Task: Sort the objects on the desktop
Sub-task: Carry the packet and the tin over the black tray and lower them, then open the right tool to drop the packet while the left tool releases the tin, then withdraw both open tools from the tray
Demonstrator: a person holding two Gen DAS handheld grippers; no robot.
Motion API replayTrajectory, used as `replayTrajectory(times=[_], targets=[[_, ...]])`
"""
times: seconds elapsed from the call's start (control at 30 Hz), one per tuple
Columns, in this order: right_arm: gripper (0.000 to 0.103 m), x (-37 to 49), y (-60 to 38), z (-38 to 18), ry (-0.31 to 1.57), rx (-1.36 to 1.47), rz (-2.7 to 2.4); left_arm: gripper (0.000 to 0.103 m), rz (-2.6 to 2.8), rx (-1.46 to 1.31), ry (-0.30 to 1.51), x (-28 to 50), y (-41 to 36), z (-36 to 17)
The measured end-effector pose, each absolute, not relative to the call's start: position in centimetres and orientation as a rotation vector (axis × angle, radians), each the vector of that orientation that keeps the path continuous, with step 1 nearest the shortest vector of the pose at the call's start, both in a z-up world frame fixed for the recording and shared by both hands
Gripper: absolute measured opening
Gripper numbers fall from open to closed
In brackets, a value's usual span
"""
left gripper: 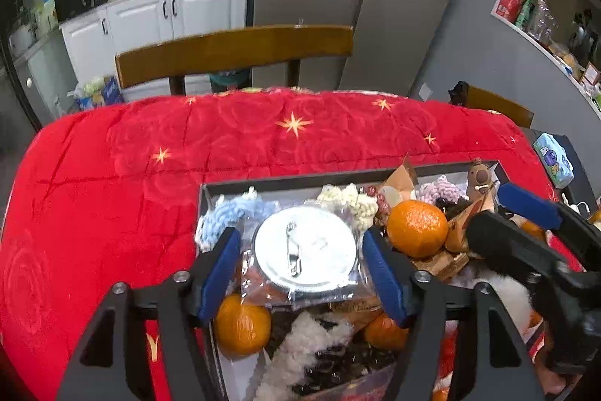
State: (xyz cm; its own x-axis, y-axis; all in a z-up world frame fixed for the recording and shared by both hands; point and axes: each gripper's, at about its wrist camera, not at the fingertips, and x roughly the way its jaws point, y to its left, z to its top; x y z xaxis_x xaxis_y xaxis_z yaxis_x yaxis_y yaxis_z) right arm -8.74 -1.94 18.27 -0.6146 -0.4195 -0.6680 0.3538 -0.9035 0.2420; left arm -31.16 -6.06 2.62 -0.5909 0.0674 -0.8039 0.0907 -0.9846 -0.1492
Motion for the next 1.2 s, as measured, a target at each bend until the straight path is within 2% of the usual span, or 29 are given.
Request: replayTrajectory(times=[0.03, 0.1, 0.13, 0.17, 0.43, 0.63, 0.73, 0.8, 0.87, 0.97, 1.1, 1.2], targets=[[0.082, -8.7, -1.9, 18.5, -0.115, 1.067, -2.490, 0.077, -2.791, 1.410, 0.295, -30.9, -6.2, 2.9], [0.092, -8.7, -1.5, 19.1, -0.150, 1.059, -2.485, 0.098, -2.805, 1.387, 0.285, -30.5, -6.1, 3.5], [0.100, -8.6, -1.2, 19.4, -0.174, 1.053, -2.479, 0.103, -2.814, 1.364, 0.267, -30.1, -6.0, 4.0], [0.103, -8.6, -0.9, 19.7, -0.198, 1.045, -2.475, 0.103, -2.824, 1.339, 0.256, -29.8, -5.9, 4.4], [0.103, -5.6, 1.0, 23.9, -0.300, 0.927, -2.451, 0.103, -2.884, 1.150, 0.146, -25.7, -4.0, 9.2], [0.103, -0.5, 1.6, 28.3, -0.210, 0.781, -2.512, 0.103, -2.938, 0.784, -0.011, -17.7, -1.2, 15.5], [0.103, 2.2, 2.1, 30.8, -0.159, 0.755, -2.573, 0.103, -2.954, 0.677, -0.014, -13.5, -0.3, 18.0], [0.103, 4.9, 3.2, 32.4, -0.192, 0.668, -2.590, 0.103, -2.962, 0.616, 0.026, -11.0, -0.1, 18.9], [0.103, 7.4, 3.9, 33.5, -0.199, 0.604, -2.593, 0.103, -2.959, 0.545, 0.065, -7.6, 0.4, 18.8], [0.103, 11.1, 3.8, 33.9, -0.072, 0.591, -2.580, 0.103, -2.929, 0.558, -0.012, -3.7, 1.6, 16.9], [0.103, 16.3, 3.8, 30.9, 0.087, 0.554, -2.728, 0.103, -2.811, 0.632, -0.084, 0.8, 2.2, 12.1], [0.103, 19.7, 3.9, 27.0, 0.115, 0.602, -2.774, 0.103, -2.750, 0.693, -0.095, 3.5, 2.0, 8.1]])
